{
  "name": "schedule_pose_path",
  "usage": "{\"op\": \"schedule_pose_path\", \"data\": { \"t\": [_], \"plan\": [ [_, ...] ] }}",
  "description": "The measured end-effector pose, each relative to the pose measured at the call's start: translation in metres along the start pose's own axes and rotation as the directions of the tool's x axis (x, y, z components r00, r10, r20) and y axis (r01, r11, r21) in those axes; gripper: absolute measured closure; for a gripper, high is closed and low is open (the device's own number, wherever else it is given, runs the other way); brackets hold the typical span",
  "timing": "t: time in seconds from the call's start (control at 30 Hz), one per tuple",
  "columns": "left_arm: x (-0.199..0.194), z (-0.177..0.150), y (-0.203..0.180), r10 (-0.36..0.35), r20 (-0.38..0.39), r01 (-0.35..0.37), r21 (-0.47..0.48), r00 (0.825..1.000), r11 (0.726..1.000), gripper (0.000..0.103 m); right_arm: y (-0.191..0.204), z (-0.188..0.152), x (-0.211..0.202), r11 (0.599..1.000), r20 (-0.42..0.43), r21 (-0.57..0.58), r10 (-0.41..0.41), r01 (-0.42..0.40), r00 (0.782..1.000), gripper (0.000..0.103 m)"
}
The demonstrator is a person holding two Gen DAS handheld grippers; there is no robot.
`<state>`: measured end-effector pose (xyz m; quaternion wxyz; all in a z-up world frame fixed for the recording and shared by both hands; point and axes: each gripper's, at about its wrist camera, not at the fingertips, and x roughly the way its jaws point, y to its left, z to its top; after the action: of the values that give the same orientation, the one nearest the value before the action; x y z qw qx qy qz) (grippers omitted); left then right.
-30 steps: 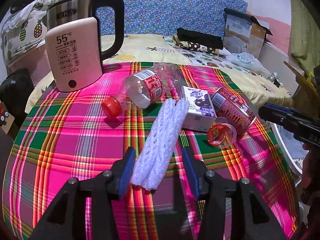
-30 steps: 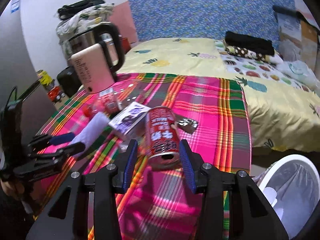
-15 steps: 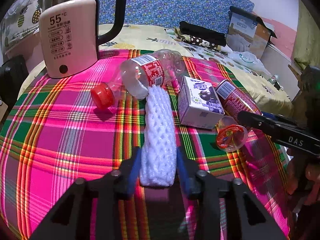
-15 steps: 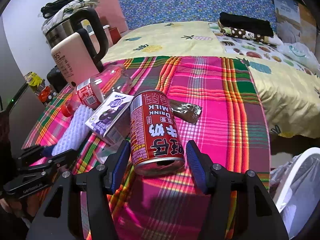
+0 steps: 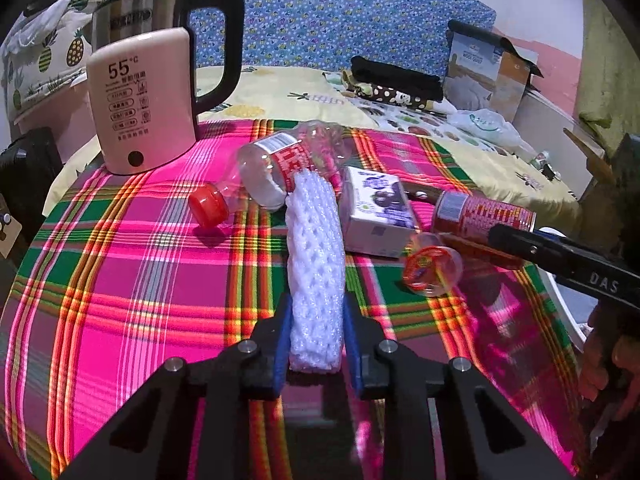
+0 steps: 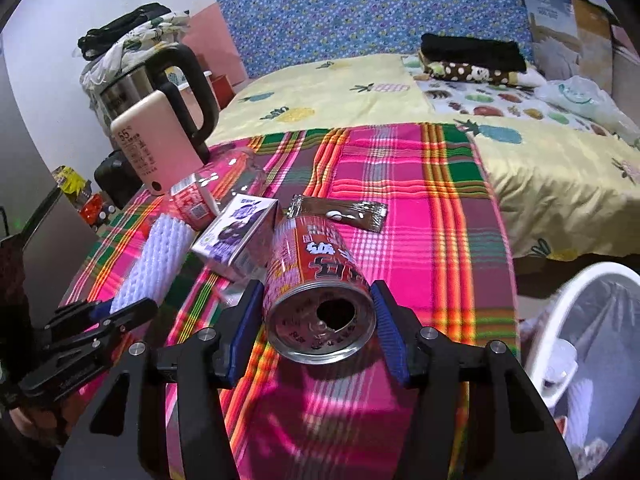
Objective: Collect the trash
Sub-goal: 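Grasp the white foam net with the left tool while the right tool grasps the red milk can, then carry the foam net and red can over the bin and release both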
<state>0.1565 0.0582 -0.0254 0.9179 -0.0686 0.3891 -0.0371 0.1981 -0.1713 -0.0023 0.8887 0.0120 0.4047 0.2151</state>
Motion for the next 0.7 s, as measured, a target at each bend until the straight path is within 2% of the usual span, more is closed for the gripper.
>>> {"op": "schedule_pose_path", "data": {
  "t": [0.33,0.7],
  "plan": [
    [-0.03,-0.007,-0.026,-0.04,0.026,0.04,0.032,0.999,0.999,0.078,-0.001,-0.019,-0.044,1.0,0.051,0.016,-0.019,0.018,0.999,0.049],
    [-0.05,-0.012,-0.065,-0.096,0.035,0.092,0.103,0.995,0.99,0.078,-0.016,-0.034,-0.074,0.998,0.106,0.046,-0.05,0.045,0.993,0.049]
  ]
}}
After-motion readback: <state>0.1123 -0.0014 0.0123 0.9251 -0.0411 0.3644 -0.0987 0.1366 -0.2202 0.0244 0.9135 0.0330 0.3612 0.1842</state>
